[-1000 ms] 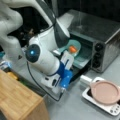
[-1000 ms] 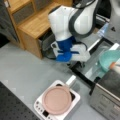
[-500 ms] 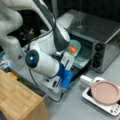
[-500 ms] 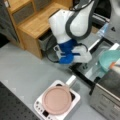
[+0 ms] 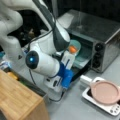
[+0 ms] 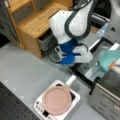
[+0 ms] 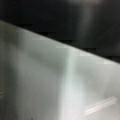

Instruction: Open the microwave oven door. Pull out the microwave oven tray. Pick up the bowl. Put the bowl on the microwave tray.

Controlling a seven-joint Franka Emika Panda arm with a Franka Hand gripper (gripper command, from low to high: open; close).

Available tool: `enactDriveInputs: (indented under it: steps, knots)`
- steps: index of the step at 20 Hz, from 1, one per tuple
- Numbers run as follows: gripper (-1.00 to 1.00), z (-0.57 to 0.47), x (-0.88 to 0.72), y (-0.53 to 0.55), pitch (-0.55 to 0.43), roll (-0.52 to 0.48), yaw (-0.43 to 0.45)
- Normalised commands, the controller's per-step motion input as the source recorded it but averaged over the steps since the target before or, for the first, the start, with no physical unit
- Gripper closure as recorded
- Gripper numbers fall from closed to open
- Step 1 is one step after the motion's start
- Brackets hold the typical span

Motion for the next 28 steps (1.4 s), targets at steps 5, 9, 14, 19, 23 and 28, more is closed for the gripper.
enactDriveInputs:
  steps: [5, 9, 14, 19, 23, 28]
  knots:
    - [-1.00, 0.21, 0.12, 0.20, 0.054, 0.147, -0.160]
    - [-1.00, 0.28, 0.13, 0.26, 0.077, 0.115, -0.183]
    - [-1.00, 0.30, 0.13, 0.32, 0.101, 0.105, -0.170]
    - [-1.00, 0.24, 0.08, 0.36, 0.114, 0.093, -0.140]
    - [-1.00, 0.25, 0.00, 0.50, 0.150, 0.107, -0.154]
    - [-1.00, 0.31, -0.11, 0.65, 0.176, 0.110, -0.149]
